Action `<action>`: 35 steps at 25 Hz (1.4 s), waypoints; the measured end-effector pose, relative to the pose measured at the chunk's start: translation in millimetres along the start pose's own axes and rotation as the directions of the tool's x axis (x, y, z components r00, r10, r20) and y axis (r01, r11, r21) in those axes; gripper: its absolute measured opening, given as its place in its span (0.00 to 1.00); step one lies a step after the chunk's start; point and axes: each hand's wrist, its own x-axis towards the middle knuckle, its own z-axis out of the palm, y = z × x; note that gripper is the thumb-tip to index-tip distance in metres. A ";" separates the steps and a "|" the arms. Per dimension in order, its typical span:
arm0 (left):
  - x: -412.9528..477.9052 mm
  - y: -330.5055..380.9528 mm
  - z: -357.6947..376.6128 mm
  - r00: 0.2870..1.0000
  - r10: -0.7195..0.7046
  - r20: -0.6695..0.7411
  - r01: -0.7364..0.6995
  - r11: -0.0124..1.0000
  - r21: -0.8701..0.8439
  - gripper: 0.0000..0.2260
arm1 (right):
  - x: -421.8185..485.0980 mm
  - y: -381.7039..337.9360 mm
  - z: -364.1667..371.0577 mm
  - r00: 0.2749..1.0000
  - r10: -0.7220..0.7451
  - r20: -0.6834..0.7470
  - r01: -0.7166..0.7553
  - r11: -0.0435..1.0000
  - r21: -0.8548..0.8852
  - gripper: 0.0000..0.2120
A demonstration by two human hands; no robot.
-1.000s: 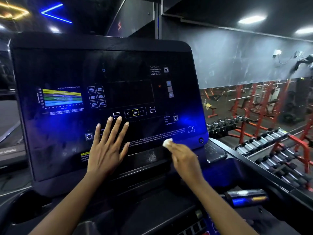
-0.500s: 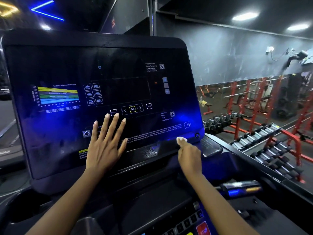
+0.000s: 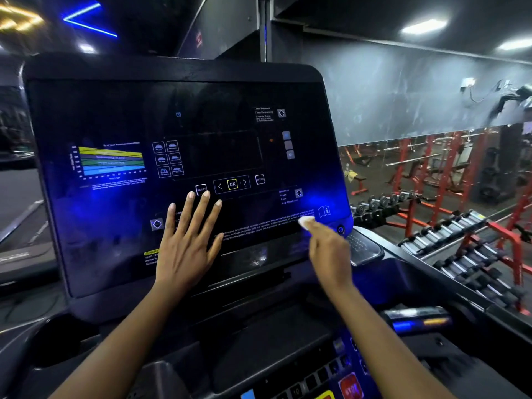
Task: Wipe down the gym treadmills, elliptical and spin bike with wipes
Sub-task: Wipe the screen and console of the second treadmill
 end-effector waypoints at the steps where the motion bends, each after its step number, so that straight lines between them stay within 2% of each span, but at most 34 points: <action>1: -0.2 -0.4 0.5 1.000 0.001 -0.001 -0.001 1.000 0.004 0.27 | 4.1 9.7 -2.8 0.993 0.112 0.024 -0.111 0.993 -0.047 0.17; 2: -0.5 -0.7 1.1 1.000 0.002 0.001 -0.002 1.000 0.005 0.27 | 2.1 12.3 0.3 0.977 0.205 0.064 -0.199 0.975 -0.097 0.17; 3: -0.8 -1.1 1.7 1.000 0.002 0.002 -0.002 1.000 0.004 0.27 | -4.1 7.3 7.4 0.967 0.239 0.087 -0.229 0.966 -0.118 0.17; 4: -0.8 -1.4 2.1 1.000 0.003 0.001 -0.003 1.000 0.003 0.27 | -13.9 -1.5 16.1 0.978 0.188 0.087 -0.179 0.979 -0.100 0.17; 6: -0.1 -1.0 3.1 1.000 0.000 -0.007 0.000 1.000 0.009 0.27 | -34.3 -31.1 36.5 0.998 -0.006 0.056 0.006 1.000 0.002 0.18; 8: 0.5 -1.3 4.2 1.000 0.003 -0.011 -0.003 1.000 0.015 0.27 | -50.3 -67.0 49.9 0.989 -0.135 0.066 0.128 0.987 0.101 0.18; 12: -2.4 -4.1 -1.0 1.000 0.010 -0.011 -0.010 0.999 -0.040 0.26 | -52.7 -87.3 50.1 0.969 -0.225 0.102 0.187 0.937 0.294 0.19; 16: -17.3 -27.4 -18.2 0.996 -0.089 -0.020 0.088 0.993 -0.075 0.27 | 10.1 -78.7 29.5 0.984 -0.175 0.010 0.158 0.911 0.381 0.18; 19: -24.0 -56.8 -28.2 0.976 -0.216 -0.017 0.215 0.976 -0.034 0.26 | 94.5 -95.1 24.9 0.970 -0.226 -0.085 0.242 0.913 0.330 0.17; 21: -28.6 -67.2 -30.4 0.962 -0.271 0.012 0.272 0.962 -0.011 0.26 | 137.0 -105.8 32.8 0.954 -0.298 -0.019 0.292 0.917 0.271 0.20; 23: -33.5 -68.6 -29.1 0.960 -0.279 0.036 0.279 0.960 0.019 0.27 | 147.2 -109.8 50.5 0.908 -0.403 0.115 0.382 0.908 0.169 0.26; 25: -35.2 -67.4 -27.2 0.961 -0.274 0.038 0.273 0.961 0.035 0.27 | 128.2 -103.6 67.7 0.858 -0.504 0.098 0.500 0.864 0.061 0.35; 27: -34.5 -68.3 -27.3 0.959 -0.281 0.029 0.280 0.959 0.037 0.27 | 95.0 -96.6 74.2 0.809 -0.581 0.088 0.577 0.814 0.071 0.38; 33: -34.7 -68.5 -26.8 0.959 -0.284 0.025 0.283 0.958 0.046 0.27 | 0.5 -68.1 67.3 0.547 -0.816 0.189 0.794 0.577 0.194 0.22; 35: -34.7 -68.3 -27.1 0.958 -0.285 0.028 0.283 0.958 0.045 0.27 | 10.5 -68.3 60.1 0.506 -0.853 0.127 0.820 0.521 0.236 0.21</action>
